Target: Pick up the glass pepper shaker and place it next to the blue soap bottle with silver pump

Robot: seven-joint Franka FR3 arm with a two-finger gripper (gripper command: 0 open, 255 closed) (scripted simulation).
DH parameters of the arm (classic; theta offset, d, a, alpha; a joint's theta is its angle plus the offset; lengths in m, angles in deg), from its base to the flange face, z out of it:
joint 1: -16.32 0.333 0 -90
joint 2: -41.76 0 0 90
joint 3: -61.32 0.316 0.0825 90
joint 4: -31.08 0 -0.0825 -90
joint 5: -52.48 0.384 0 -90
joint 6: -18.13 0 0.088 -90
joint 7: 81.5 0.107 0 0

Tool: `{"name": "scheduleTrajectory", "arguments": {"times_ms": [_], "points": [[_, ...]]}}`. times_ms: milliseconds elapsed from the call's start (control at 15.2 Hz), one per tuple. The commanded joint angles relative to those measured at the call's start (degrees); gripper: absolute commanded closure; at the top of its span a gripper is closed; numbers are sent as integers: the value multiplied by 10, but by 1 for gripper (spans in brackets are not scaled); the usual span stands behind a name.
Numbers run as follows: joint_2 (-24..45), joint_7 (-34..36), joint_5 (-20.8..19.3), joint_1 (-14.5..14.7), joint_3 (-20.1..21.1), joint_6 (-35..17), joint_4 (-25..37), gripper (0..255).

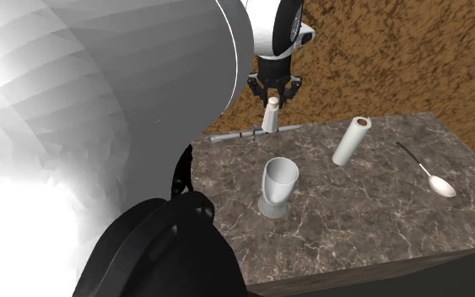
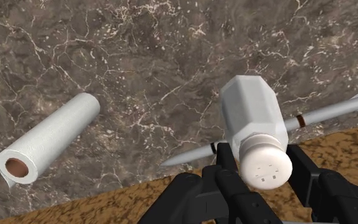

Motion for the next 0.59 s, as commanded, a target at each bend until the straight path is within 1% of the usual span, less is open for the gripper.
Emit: {"name": "scheduleTrajectory", "arguments": {"times_ms": [0, 528], "points": [[0, -1, 0, 0, 0, 16, 16, 255], [5, -5, 2, 0, 0, 80, 84, 255]]}}
